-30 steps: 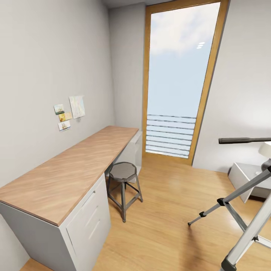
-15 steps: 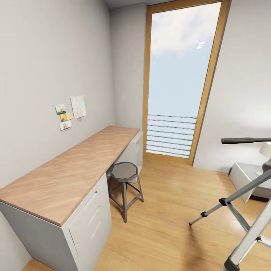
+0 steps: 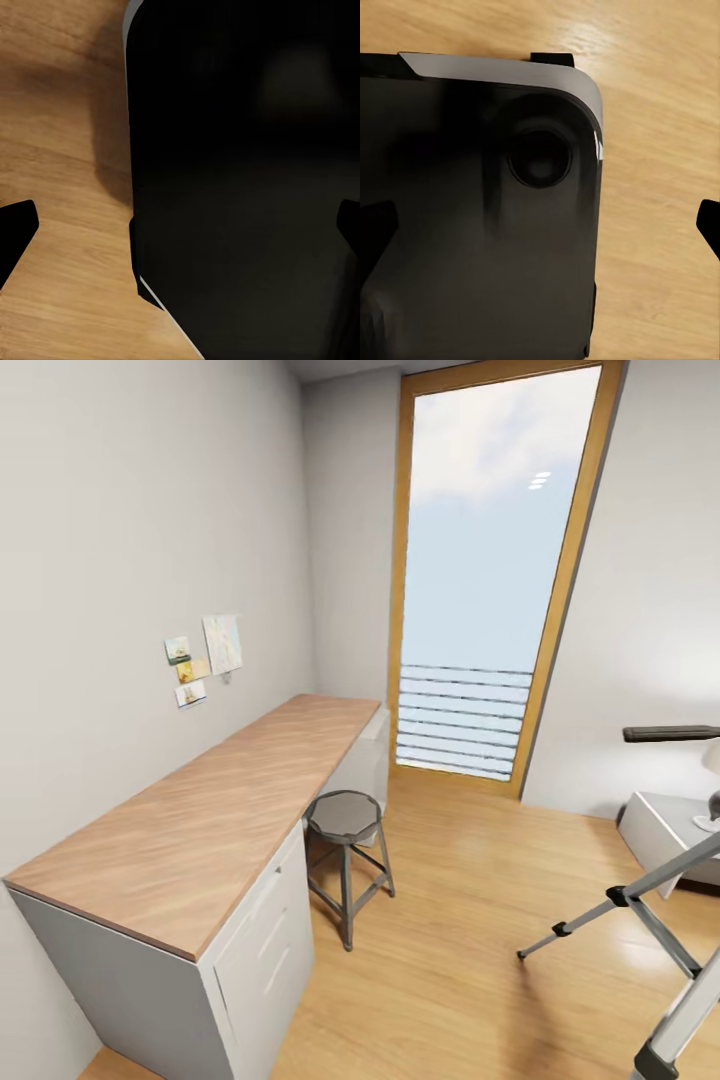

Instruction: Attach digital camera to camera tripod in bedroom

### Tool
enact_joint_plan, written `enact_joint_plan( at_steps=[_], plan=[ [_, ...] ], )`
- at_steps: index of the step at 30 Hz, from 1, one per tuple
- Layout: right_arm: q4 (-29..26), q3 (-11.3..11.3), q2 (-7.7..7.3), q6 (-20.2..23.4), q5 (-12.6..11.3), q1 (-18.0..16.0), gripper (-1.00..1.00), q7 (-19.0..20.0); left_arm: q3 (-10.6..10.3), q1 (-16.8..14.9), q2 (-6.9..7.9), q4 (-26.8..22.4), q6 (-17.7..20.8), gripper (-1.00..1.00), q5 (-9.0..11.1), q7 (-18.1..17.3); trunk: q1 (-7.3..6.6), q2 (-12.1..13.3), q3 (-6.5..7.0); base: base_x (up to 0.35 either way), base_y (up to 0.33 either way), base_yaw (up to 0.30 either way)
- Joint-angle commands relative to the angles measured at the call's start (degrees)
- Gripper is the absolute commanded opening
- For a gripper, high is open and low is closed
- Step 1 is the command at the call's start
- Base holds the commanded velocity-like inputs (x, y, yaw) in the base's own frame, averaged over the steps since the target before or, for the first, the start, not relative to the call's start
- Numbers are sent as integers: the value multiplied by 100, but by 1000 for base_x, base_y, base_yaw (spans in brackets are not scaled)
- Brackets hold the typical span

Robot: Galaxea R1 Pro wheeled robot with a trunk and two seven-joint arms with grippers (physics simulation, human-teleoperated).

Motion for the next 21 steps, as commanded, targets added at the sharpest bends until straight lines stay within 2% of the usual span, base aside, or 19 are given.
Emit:
enact_joint_plan(
  at_steps=[1,13,21],
  plan=[
    [1,11,0,-7,2,-2,100,-3,0,1,1,-9,-8,100,1,-3,0,-3,-5,0,58,0],
    [1,17,0,-7,5,-2,100,-3,0,2,1,-9,-8,100,1,18,0,-3,-5,4,29,0],
    [1,18,-5,-7,5,-2,100,-3,0,3,1,-9,-8,100,3,22,0,-3,-5,64,155,0]
  ],
)
